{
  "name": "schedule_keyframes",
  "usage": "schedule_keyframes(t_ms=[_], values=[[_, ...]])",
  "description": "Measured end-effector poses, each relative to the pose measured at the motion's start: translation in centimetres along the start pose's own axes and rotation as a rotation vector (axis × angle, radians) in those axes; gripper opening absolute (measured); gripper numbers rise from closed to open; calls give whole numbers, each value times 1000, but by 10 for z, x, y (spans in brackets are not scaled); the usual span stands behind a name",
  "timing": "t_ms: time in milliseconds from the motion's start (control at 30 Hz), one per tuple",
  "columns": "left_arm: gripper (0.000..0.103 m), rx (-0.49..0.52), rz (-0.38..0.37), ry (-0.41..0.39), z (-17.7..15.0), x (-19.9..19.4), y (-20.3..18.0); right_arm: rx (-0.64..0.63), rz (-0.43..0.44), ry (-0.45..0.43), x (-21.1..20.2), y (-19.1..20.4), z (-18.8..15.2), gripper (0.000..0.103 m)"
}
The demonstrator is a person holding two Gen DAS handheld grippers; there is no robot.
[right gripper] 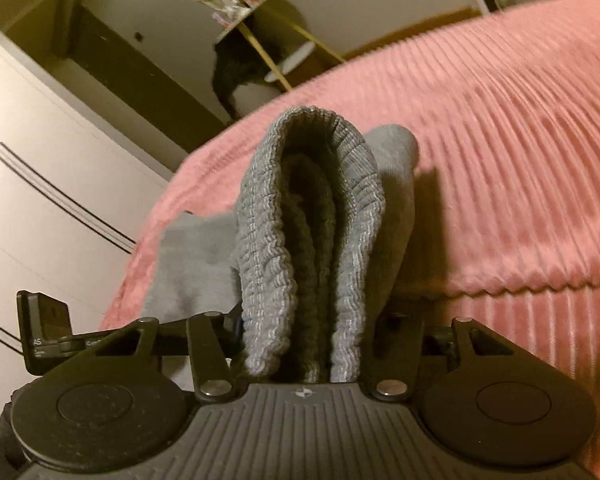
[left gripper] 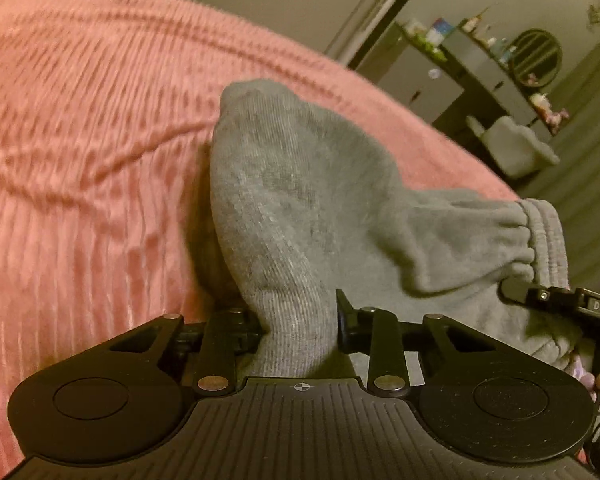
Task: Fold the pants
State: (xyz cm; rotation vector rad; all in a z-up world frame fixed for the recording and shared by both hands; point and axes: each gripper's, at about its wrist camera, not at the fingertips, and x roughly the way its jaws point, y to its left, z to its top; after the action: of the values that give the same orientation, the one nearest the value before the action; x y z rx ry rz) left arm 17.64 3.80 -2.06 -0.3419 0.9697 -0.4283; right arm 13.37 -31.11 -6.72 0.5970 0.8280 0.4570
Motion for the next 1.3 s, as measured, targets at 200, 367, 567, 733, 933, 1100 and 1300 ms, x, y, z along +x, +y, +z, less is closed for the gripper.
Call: schedule_keyframes(t_ms=[200,367,567,733,933,1100,1300], values=[[32,22,7,-52,6,-28,-15,-79,23,-15,1,47,17,50],[32,2,52,-100,24,-48,-12,-119,39,-30,9,68,32,50],[32,-2,138,-132,41,-55,-7,-128,36,-34,24,67,43,50],[27,-47,191,-148,58,-45,8,-170,-31,-35,51,69,47,50],[29,-42,270,-149,66,-18,25,-202,-116,-27,82,65,51,54],[82,-107,505,-250,52,-22,44,-195,-386,-161,68,51,43,78],[92,-191,406,-289,-8,-50,43,13,-270,-203,9,16,-13,79]])
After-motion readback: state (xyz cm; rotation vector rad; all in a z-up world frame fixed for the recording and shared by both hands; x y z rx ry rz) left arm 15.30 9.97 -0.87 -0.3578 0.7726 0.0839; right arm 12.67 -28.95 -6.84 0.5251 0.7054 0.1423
